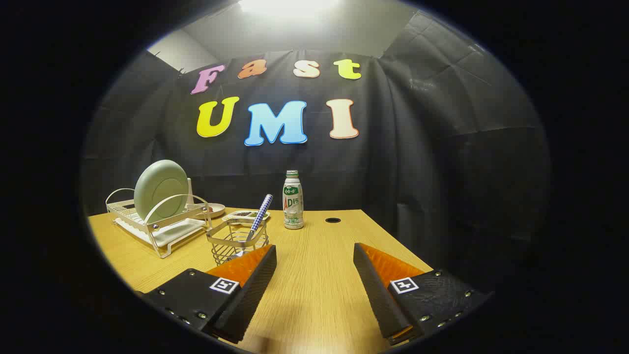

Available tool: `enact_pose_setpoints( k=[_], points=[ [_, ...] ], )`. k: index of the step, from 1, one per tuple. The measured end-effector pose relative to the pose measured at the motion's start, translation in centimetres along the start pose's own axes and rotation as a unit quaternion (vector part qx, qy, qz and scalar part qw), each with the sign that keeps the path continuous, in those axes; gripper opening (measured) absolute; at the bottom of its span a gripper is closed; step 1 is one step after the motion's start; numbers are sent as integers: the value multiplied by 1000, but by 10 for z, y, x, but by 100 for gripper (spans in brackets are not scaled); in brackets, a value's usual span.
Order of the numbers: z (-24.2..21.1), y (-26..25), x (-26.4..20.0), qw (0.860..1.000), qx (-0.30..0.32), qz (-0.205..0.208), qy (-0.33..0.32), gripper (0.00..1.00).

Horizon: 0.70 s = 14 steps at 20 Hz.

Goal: Take the plate from the dish rack, then take the spoon from the basket and place it into the plate.

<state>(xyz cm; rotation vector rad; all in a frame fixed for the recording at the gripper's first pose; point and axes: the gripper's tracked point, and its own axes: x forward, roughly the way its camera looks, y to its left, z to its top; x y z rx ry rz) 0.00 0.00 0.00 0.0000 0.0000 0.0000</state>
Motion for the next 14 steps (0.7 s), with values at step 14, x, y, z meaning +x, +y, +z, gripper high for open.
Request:
enact_pose_setpoints(
  k=[14],
  points=[
    [52, -27, 92, 998, 23, -38, -45, 96]
  ],
)
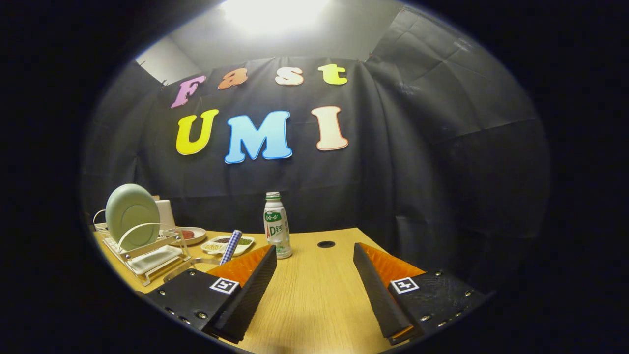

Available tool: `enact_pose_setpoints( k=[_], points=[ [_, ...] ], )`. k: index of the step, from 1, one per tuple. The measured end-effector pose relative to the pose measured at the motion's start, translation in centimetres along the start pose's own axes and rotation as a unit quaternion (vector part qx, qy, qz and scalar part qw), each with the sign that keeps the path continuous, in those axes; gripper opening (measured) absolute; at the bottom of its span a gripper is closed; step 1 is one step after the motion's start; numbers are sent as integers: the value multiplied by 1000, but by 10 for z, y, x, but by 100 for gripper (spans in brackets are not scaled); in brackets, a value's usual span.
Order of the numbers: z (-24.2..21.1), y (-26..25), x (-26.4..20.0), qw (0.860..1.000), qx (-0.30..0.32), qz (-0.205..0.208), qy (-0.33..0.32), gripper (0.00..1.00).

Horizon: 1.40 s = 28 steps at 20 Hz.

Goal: Take the plate from the dish rack, then take the spoon from the basket and place it into the plate.

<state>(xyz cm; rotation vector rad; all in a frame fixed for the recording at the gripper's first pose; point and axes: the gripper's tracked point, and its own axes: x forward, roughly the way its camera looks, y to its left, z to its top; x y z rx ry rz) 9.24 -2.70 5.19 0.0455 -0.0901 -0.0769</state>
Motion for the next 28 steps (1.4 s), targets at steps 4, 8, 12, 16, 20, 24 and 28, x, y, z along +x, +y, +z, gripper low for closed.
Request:
enact_pose_setpoints(
  k=[4, 8, 12, 16, 20, 24, 28],
  points=[
    [43, -18, -24, 999, -27, -40, 6, 96],
    [80, -28, -81, 996, -38, -82, 27, 96],
    [118, -5, -138, 995, -37, -81, 46, 96],
    [137, 46, -168, 995, -33, -70, 63, 96],
    [152, 136, -169, 996, -22, -41, 71, 96],
    [157, 234, -144, 997, -1, -6, 75, 96],
    [144, 312, -107, 995, 16, 22, 93, 96]
  ],
)
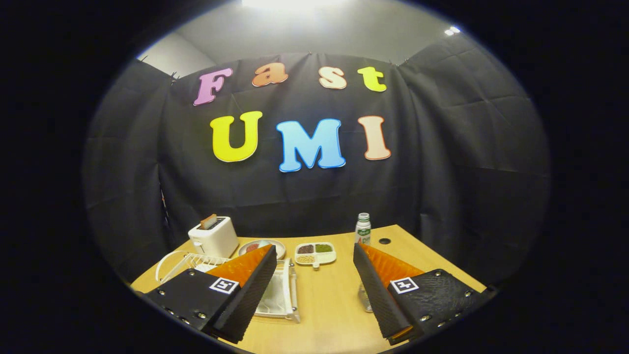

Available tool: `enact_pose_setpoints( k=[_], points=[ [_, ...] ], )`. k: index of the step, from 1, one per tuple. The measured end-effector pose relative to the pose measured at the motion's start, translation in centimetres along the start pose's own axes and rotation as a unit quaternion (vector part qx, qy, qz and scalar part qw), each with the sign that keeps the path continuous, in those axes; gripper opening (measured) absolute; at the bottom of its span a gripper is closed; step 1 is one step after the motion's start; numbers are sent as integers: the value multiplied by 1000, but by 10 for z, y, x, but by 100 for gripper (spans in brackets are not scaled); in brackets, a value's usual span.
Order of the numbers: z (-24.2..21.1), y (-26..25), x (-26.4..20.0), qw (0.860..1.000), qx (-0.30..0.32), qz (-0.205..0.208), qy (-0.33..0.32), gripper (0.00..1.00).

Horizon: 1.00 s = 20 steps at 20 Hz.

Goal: Take the plate from the dish rack, then take the spoon from the basket and place it into the plate.

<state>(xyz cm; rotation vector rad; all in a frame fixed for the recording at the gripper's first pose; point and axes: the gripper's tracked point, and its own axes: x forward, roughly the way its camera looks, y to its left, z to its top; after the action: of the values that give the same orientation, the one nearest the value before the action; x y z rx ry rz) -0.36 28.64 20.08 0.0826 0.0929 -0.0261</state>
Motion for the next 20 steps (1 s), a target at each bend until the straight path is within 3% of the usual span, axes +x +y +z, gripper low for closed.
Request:
enact_pose_setpoints(
  k=[6, 11, 13, 17, 19, 20],
  points=[
    [-44, 59, 72, 998, 13, 15, 64, 97],
    [-92, 80, 118, 989, 28, 22, 141, 97],
    [-110, 84, 131, 984, 39, 26, 172, 84],
    [-137, 90, 151, 974, 53, 32, 219, 84],
    [-145, 92, 155, 969, 57, 37, 236, 63],
    [-149, 93, 157, 967, 59, 38, 245, 63]
  ],
)
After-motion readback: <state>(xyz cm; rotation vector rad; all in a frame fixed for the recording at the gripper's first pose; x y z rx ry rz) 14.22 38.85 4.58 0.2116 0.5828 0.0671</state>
